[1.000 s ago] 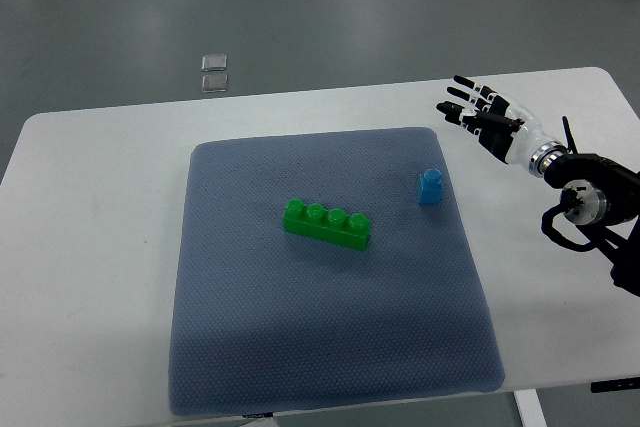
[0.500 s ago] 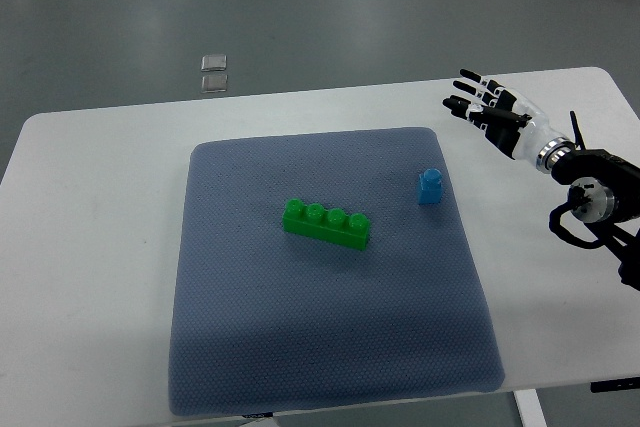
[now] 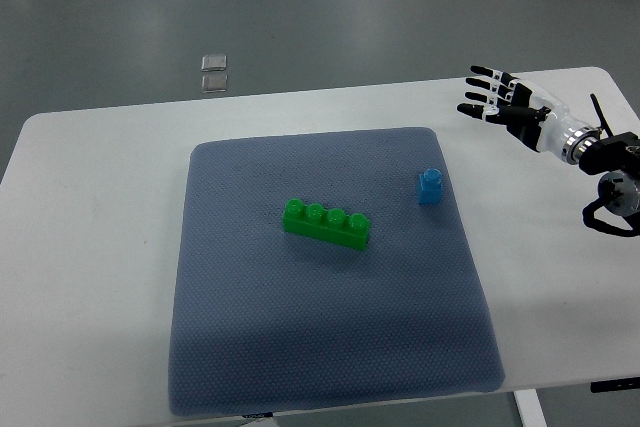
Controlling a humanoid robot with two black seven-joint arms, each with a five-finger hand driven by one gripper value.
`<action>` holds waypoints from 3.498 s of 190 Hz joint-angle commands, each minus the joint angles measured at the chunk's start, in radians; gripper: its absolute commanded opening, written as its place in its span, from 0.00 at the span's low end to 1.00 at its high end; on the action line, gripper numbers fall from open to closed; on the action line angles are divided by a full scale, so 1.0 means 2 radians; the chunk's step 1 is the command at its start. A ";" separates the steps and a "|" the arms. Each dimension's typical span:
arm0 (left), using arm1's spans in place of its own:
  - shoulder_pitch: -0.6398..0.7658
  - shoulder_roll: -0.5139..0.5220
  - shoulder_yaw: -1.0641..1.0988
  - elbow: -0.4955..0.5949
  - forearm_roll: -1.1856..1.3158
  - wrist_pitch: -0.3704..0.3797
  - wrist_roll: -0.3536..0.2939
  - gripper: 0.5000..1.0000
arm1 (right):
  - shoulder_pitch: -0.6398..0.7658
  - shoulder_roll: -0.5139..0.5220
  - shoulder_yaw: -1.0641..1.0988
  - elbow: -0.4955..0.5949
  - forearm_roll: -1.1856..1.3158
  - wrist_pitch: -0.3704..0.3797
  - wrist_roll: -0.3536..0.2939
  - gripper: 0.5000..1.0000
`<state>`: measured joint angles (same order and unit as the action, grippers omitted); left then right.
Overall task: Stack blue block on green block with right hand
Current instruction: 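Reach the open right hand down toward the small blue block, then close the right hand fingers around the blue block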
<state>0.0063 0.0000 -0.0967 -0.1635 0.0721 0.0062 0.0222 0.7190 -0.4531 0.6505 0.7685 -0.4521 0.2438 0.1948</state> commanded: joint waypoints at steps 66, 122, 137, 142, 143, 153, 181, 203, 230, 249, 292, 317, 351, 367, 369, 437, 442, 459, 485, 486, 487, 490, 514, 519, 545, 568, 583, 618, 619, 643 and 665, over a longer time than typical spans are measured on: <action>0.000 0.000 0.000 0.000 0.000 0.000 0.000 1.00 | 0.052 -0.055 -0.072 0.104 -0.233 0.003 -0.001 0.76; 0.000 0.000 0.000 0.000 0.000 0.000 0.000 1.00 | 0.072 -0.066 -0.121 0.124 -0.338 0.002 -0.002 0.74; 0.000 0.000 0.000 0.000 0.000 0.000 0.000 1.00 | 0.072 -0.065 -0.140 0.124 -0.359 -0.003 -0.002 0.73; 0.000 0.000 0.000 0.000 0.000 0.000 0.000 1.00 | 0.072 -0.064 -0.143 0.124 -0.362 -0.004 -0.003 0.72; 0.000 0.000 0.000 0.000 0.000 0.000 0.000 1.00 | 0.072 -0.064 -0.143 0.124 -0.364 -0.004 -0.003 0.72; 0.000 0.000 0.000 0.000 0.000 0.000 0.000 1.00 | 0.072 -0.063 -0.146 0.124 -0.369 -0.005 -0.005 0.71; 0.000 0.000 0.000 0.000 0.000 0.000 0.000 1.00 | 0.072 -0.060 -0.149 0.123 -0.388 -0.005 -0.007 0.67; 0.000 0.000 0.000 0.000 0.000 0.000 0.000 1.00 | 0.073 -0.059 -0.158 0.123 -0.398 -0.009 -0.008 0.64; 0.000 0.000 0.000 0.000 0.000 0.000 0.000 1.00 | 0.072 -0.053 -0.163 0.123 -0.401 -0.019 -0.018 0.59; 0.000 0.000 0.000 0.000 0.000 0.000 0.000 1.00 | 0.072 -0.049 -0.163 0.120 -0.407 -0.020 -0.018 0.57; 0.000 0.000 0.000 0.000 0.000 0.000 0.000 1.00 | 0.072 -0.043 -0.173 0.117 -0.417 -0.029 -0.025 0.54; 0.000 0.000 0.000 0.000 0.000 0.000 0.000 1.00 | 0.072 -0.040 -0.174 0.115 -0.419 -0.031 -0.025 0.53; 0.000 0.000 0.000 0.000 0.000 0.000 0.000 1.00 | 0.072 -0.039 -0.174 0.111 -0.424 -0.038 -0.025 0.50; 0.000 0.000 0.000 0.000 0.000 0.000 0.000 1.00 | 0.072 -0.040 -0.174 0.110 -0.427 -0.038 -0.025 0.47; 0.000 0.000 0.000 0.000 0.000 0.000 0.000 1.00 | 0.072 -0.040 -0.174 0.110 -0.427 -0.038 -0.025 0.47; 0.000 0.000 0.000 0.000 0.000 0.000 0.000 1.00 | 0.073 -0.040 -0.180 0.108 -0.427 -0.039 -0.026 0.45; 0.000 0.000 0.000 0.000 0.000 0.000 0.000 1.00 | 0.073 -0.040 -0.180 0.108 -0.427 -0.039 -0.026 0.45; 0.000 0.000 0.000 0.000 0.000 0.000 0.000 1.00 | 0.073 -0.039 -0.181 0.108 -0.427 -0.039 -0.025 0.45; 0.001 0.000 0.000 0.000 0.000 0.000 0.000 1.00 | 0.073 -0.039 -0.181 0.108 -0.434 -0.039 -0.025 0.42; 0.001 0.000 0.000 0.000 0.000 0.000 0.000 1.00 | 0.073 -0.039 -0.181 0.108 -0.434 -0.039 -0.025 0.42; 0.000 0.000 0.000 0.000 0.000 0.000 0.000 1.00 | 0.073 -0.039 -0.181 0.108 -0.435 -0.039 -0.026 0.42; 0.000 0.000 0.000 0.000 0.000 0.000 0.000 1.00 | 0.073 -0.039 -0.181 0.108 -0.435 -0.039 -0.025 0.41; 0.000 0.000 0.000 0.000 0.000 0.000 0.000 1.00 | 0.073 -0.039 -0.181 0.108 -0.436 -0.039 -0.026 0.40; 0.000 0.000 0.000 0.000 0.000 0.000 0.000 1.00 | 0.073 -0.038 -0.181 0.108 -0.436 -0.039 -0.026 0.40; 0.000 0.000 0.000 0.000 0.000 0.000 0.000 1.00 | 0.075 -0.037 -0.181 0.108 -0.436 -0.039 -0.026 0.40; 0.000 0.000 0.000 0.000 0.000 0.000 0.000 1.00 | 0.077 -0.037 -0.181 0.108 -0.437 -0.038 -0.026 0.40; 0.000 0.000 0.000 0.000 0.000 0.000 0.000 1.00 | 0.079 -0.037 -0.182 0.108 -0.437 -0.038 -0.026 0.40; 0.000 0.000 0.000 0.000 0.000 0.000 0.000 1.00 | 0.084 -0.037 -0.188 0.108 -0.436 -0.038 -0.029 0.40; 0.000 0.000 0.000 0.000 0.000 0.000 0.000 1.00 | 0.084 -0.037 -0.188 0.108 -0.436 -0.038 -0.029 0.40; 0.001 0.000 0.000 0.000 0.000 0.000 0.000 1.00 | 0.085 -0.037 -0.189 0.109 -0.437 -0.037 -0.030 0.40; 0.000 0.000 0.000 0.000 0.000 0.000 0.000 1.00 | 0.085 -0.037 -0.192 0.109 -0.437 -0.037 -0.030 0.39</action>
<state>0.0065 0.0000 -0.0966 -0.1634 0.0721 0.0061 0.0217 0.8879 -0.5262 0.2726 0.9858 -1.3244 0.1704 0.1352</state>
